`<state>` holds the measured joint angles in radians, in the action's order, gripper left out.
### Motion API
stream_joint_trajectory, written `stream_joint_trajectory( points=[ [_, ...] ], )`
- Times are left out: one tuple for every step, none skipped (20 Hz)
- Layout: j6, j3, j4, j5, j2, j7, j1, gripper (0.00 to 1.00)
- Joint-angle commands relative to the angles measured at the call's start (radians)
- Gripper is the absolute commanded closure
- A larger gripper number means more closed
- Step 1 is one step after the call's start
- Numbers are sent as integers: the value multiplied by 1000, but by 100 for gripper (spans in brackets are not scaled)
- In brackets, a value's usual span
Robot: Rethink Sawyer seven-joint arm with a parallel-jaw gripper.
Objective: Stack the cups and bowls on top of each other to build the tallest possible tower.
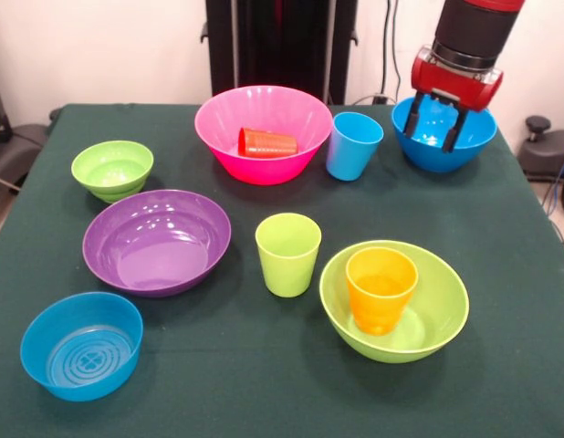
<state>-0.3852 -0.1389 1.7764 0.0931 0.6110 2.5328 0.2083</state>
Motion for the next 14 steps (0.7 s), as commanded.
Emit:
stream_joint_trajectory(
  points=[
    [69, 23, 24, -9, -61, 119, 12, 0],
    [72, 14, 23, -14, -63, 129, 19, 0],
    [75, 5, 22, -19, -66, 140, 26, 0],
    [73, -4, 19, -22, -70, 146, 30, 0],
    [68, -8, 18, -23, -71, 146, 33, 0],
    [59, -17, 13, -25, -73, 148, 40, 0],
    [53, -21, 10, -27, -74, 147, 42, 0],
    [49, -31, 6, -33, -79, 158, 57, 0],
    [47, -38, 3, -35, -81, 160, 63, 0],
    [36, -48, -4, -37, -87, 165, 82, 0],
    [25, -54, -7, -38, -88, 162, 89, 0],
    [0, -64, -16, -39, -88, 157, 99, 0],
    [-11, -71, -18, -42, -86, 154, 105, 0],
    [-29, -76, -26, -43, -85, 143, 104, 0]
  ],
)
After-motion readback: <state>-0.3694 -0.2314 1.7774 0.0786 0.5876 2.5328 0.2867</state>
